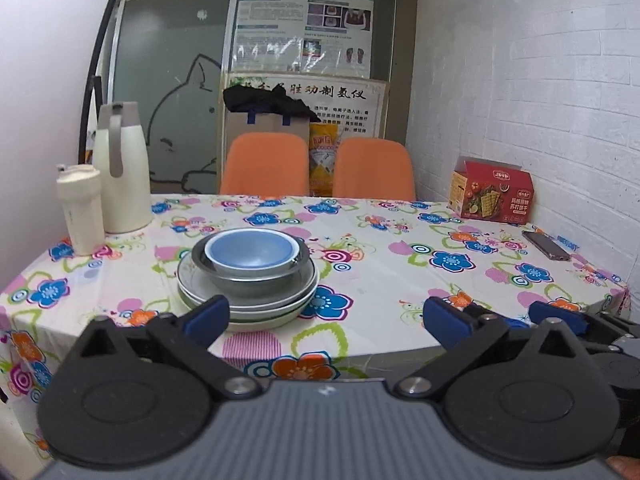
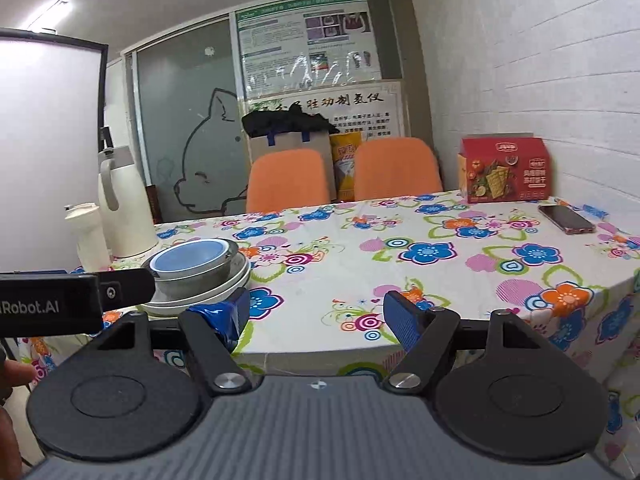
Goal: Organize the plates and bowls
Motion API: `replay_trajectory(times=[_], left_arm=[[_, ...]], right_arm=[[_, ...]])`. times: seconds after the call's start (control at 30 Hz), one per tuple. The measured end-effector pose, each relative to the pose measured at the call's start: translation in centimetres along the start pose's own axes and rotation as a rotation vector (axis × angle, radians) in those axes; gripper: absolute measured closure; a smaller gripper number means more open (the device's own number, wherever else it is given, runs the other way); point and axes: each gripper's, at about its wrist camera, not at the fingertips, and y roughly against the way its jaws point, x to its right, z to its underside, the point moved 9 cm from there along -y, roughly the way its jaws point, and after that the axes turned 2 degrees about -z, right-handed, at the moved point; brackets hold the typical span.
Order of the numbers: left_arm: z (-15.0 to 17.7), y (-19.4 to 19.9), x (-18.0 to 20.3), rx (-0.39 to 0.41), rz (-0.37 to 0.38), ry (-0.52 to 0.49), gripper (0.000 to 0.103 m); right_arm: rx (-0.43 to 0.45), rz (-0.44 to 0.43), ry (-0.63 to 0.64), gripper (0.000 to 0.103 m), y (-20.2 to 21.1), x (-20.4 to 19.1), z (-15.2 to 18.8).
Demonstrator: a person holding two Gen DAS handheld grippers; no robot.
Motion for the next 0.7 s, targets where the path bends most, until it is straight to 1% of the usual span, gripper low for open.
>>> replay_trajectory(times=[0.07, 0.17, 0.27, 0.4, 0.5, 0.7], left_arm=[[0.0, -0.2, 0.2, -0.01, -0.006, -0.011, 0.0], [0.7, -0.2, 0.4, -0.036, 0.017, -0.001, 0.0], [1.3, -0.1, 0.6, -0.043, 0.015, -0.012, 0.0], [1.7, -0.4, 1.1, -0.047, -0.005, -0.024, 0.0], [1.9, -0.3, 1.3, -0.048, 0.001, -0.032, 0.0], [2.3, -0.4, 1.7, -0.048, -0.017, -0.059, 0.0]], right_arm=[[0.009, 0.002, -0.018, 0.043, 0.6, 0.5, 0.1], [0.038, 0.004, -0.03, 0.043, 1.7, 1.0, 0.4], [0.05, 0.001, -0.036, 0.043, 2.0, 1.5, 0.5], [0.036, 0.004, -0.047, 0.043, 1.7, 1.7, 0.8], [0.031, 0.01, -0.049, 0.043, 1.5, 1.9, 0.9], [-0.019, 0.06, -0.01, 0.042, 0.6, 2.2, 1.9]])
